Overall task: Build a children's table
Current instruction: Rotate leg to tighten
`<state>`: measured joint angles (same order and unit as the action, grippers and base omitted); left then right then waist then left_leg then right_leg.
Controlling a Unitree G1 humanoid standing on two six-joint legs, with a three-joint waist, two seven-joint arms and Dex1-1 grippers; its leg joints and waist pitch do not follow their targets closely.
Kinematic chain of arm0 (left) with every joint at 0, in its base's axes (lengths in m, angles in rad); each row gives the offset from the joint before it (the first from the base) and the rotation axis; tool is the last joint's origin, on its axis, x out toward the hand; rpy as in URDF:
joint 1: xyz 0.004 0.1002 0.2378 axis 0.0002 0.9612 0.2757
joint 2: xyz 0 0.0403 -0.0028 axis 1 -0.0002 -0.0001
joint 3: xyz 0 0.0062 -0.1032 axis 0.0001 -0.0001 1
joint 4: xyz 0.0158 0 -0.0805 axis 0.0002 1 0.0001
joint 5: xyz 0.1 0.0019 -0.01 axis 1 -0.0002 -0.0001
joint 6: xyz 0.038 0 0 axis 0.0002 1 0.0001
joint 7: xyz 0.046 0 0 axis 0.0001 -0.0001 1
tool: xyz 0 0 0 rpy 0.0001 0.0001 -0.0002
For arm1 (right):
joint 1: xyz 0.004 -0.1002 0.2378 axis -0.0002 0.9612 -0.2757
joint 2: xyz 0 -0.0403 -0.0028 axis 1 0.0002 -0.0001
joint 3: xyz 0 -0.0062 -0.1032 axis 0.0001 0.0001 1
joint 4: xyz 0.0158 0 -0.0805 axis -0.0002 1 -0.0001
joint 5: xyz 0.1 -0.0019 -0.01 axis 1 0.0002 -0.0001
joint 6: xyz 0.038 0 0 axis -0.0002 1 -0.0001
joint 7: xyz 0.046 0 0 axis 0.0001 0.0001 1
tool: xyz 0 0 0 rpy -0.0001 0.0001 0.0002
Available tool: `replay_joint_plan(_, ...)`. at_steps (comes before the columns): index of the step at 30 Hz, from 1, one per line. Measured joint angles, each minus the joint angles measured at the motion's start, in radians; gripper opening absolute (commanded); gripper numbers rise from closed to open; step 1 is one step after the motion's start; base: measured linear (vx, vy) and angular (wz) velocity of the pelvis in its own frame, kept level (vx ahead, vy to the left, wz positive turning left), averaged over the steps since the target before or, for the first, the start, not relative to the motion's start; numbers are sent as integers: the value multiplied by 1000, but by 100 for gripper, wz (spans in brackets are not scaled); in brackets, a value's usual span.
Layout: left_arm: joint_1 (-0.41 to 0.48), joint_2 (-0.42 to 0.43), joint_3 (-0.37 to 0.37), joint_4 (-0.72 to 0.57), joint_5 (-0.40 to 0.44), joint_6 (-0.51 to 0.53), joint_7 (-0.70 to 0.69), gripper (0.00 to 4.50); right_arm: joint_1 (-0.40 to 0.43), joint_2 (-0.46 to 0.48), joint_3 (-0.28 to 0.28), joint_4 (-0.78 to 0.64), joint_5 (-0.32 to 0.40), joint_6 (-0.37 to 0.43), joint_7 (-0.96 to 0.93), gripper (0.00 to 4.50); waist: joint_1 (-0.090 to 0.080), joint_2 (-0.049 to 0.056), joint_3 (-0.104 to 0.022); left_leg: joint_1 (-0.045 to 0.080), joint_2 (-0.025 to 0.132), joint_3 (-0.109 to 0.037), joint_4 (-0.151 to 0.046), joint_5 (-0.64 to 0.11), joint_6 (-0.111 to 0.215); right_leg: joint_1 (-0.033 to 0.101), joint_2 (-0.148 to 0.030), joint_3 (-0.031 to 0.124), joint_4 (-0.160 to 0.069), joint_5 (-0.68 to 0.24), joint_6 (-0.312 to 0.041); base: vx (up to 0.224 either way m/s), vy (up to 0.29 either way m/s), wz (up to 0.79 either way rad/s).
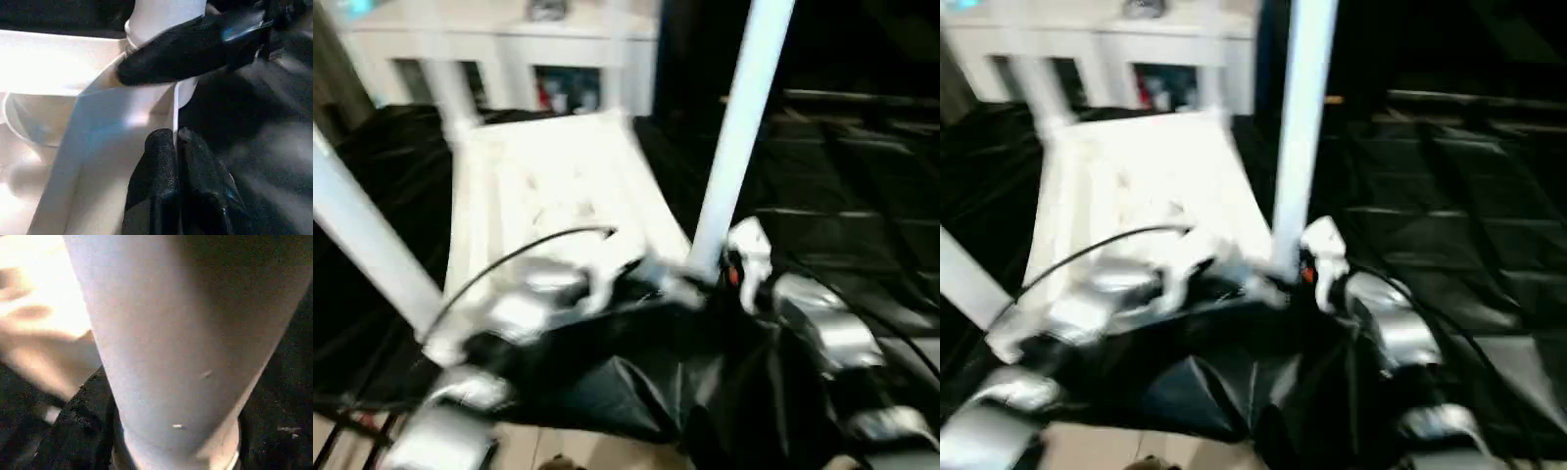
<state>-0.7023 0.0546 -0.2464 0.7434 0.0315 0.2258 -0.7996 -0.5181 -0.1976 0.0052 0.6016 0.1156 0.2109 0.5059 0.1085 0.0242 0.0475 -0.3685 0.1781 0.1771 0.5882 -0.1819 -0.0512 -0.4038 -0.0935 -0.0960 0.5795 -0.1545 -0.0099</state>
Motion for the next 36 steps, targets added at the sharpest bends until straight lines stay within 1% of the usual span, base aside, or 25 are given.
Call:
replay_joint_plan(3, -40, -56, 14, 65, 2, 2, 98, 0, -35, 40, -34, 39, -4, 5, -140, 272, 0, 1, -1, 0, 0, 0, -2, 0, 0, 0, 0, 0, 0, 1, -3, 0, 0, 0)
replay_joint_plan(7, -59, -77, 16, 97, 2, -7, 138, 0, -56, 65, -50, 63, -5, 4, -215, 272, 0, 2, -1, 0, 0, 0, -4, -1, 1, -1, 0, -1, 0, 0, -3, 0, 0, 0)
replay_joint_plan(8, -67, -80, 21, 113, 3, -13, 139, 0, -58, 71, -55, 69, -8, -1, -219, 307, 0, 2, -1, 0, 0, 0, -3, -1, 1, -1, 0, -1, 0, 0, -3, 0, 0, 0)
replay_joint_plan(10, -78, -83, 25, 138, 4, -24, 137, 0, -60, 75, -61, 76, -13, -5, -221, 342, 0, 1, -1, 0, 0, 0, -3, -1, 1, 0, 0, -1, 0, 1, -3, 0, 0, 0)
replay_joint_plan(11, -80, -83, 26, 145, 6, -31, 137, 0, -60, 78, -61, 76, -13, -5, -220, 344, 0, 1, -1, 0, 0, 0, -2, 0, 1, 0, 0, -1, 0, 1, -3, 0, 0, 0)
replay_joint_plan(13, -81, -81, 28, 153, 10, -43, 134, 0, -60, 84, -60, 76, -17, -8, -218, 363, -3, 1, -1, 0, 0, 0, -2, 0, 1, 0, 0, -1, 0, 1, -3, 0, 0, 0)
replay_joint_plan(16, -80, -68, 27, 155, 10, -54, 112, 0, -59, 74, -35, 78, -43, -25, -193, 363, -7, 1, -1, 0, 0, 0, -2, 0, 1, 0, 0, -1, 0, 1, -3, 0, 0, 0)
replay_joint_plan(19, -68, -43, 23, 141, 9, -68, 66, 0, -39, 40, -11, 63, -44, -43, -104, 363, -8, 1, -1, 1, 0, 0, -3, 0, 1, 0, 0, -1, 0, 1, -3, 0, 0, 0)
replay_joint_plan(22, -23, 15, 8, 72, 3, -83, -33, 0, 16, -24, 33, -11, -32, -48, 64, 363, -6, 1, -1, 1, 0, 0, -4, 0, 1, 0, 0, -1, 0, 1, -3, 0, 0, 0)
replay_joint_plan(23, -14, 28, 7, 60, 3, -86, -58, 0, 21, -33, 41, -17, -30, -48, 98, 363, -6, 2, -1, 1, 0, 0, -4, 0, 1, 0, 0, -1, 0, 1, -3, 0, 0, 0)
replay_joint_plan(26, 48, 96, -17, -43, -16, -89, -202, 0, 78, -106, 89, -104, 4, -47, 280, 363, 5, 2, -1, 0, 1, 0, -3, 0, 1, 0, 0, -1, 0, 1, -3, 0, 0, 0)
replay_joint_plan(28, 67, 119, -20, -73, -25, -89, -248, 0, 91, -121, 95, -128, 14, -46, 333, 363, 8, 2, -1, 0, 1, 0, -3, 0, 1, 0, 0, -1, 0, 1, -3, 0, 0, 0)
replay_joint_plan(30, 102, 160, -32, -133, -44, -79, -304, 0, 100, -156, 119, -153, 33, -46, 405, 363, 8, 2, -1, 0, 1, 0, -2, 0, 1, 0, 0, -1, 0, 1, -3, 0, 0, 0)
replay_joint_plan(32, 127, 187, -39, -181, -60, -62, -348, 0, 106, -176, 126, -169, 44, -44, 463, 363, 16, 2, 0, -1, 1, 0, -2, 0, 1, 0, 0, -1, 0, 1, -3, 0, 0, 0)
replay_joint_plan(34, 149, 216, -46, -230, -74, -39, -379, 0, 118, -182, 133, -195, 54, -30, 507, 363, 20, 1, 0, -1, 1, 0, -3, -1, 0, 0, 0, -1, 0, 1, -3, 0, 0, 0)
replay_joint_plan(36, 168, 238, -47, -265, -78, -24, -416, 0, 130, -197, 146, -214, 76, -16, 551, 363, 29, 1, 0, -1, 1, 0, -3, -1, 1, -1, 0, -1, 0, 1, -3, 0, 0, 0)
